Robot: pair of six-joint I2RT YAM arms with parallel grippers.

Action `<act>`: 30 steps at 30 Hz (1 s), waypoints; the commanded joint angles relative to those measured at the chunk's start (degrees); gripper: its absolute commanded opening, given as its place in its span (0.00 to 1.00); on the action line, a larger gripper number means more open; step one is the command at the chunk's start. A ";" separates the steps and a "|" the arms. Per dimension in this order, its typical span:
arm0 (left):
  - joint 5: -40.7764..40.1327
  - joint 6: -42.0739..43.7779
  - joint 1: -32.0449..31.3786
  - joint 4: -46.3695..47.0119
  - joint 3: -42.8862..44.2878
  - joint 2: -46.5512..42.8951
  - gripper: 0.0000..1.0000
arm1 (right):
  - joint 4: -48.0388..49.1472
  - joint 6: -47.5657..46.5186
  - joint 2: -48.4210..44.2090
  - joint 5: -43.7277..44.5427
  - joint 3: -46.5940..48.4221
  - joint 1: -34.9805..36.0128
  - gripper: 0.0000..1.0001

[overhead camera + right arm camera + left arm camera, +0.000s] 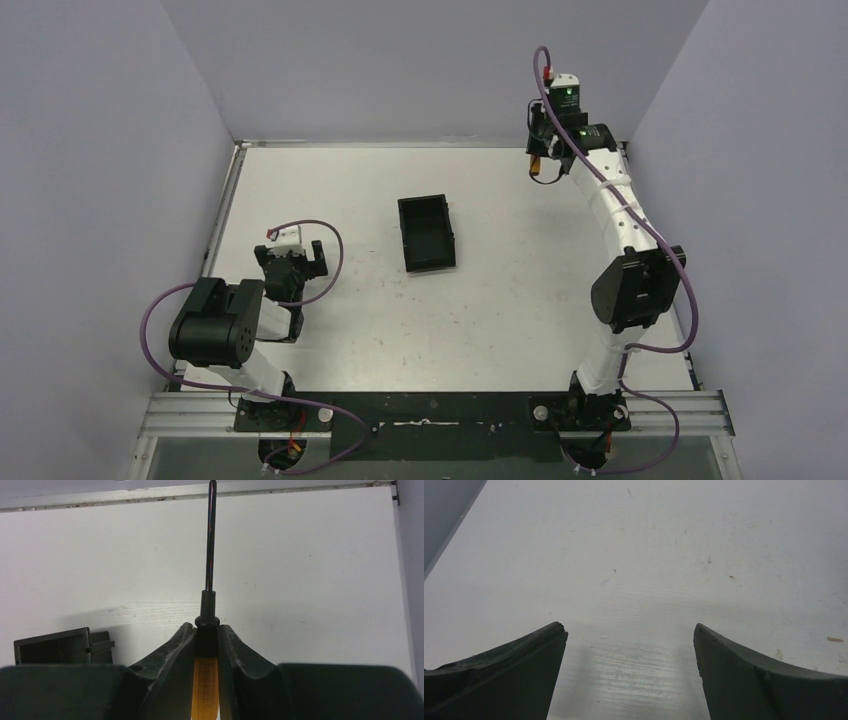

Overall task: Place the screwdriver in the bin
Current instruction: Place the screwdriver in the bin.

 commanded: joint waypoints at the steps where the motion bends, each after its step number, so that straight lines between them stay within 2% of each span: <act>1: 0.68 0.37 -0.10 3.06 1.36 -0.05 0.97 | -5.35 -1.26 -3.49 1.66 5.51 1.08 0.00; 11: 0.68 0.35 -0.10 3.07 1.36 -0.08 0.97 | -6.42 0.65 -5.35 3.62 6.18 7.25 0.00; 30: 0.68 0.41 -0.10 3.02 1.36 -0.03 0.97 | 0.92 5.25 -2.16 10.89 3.77 28.34 0.00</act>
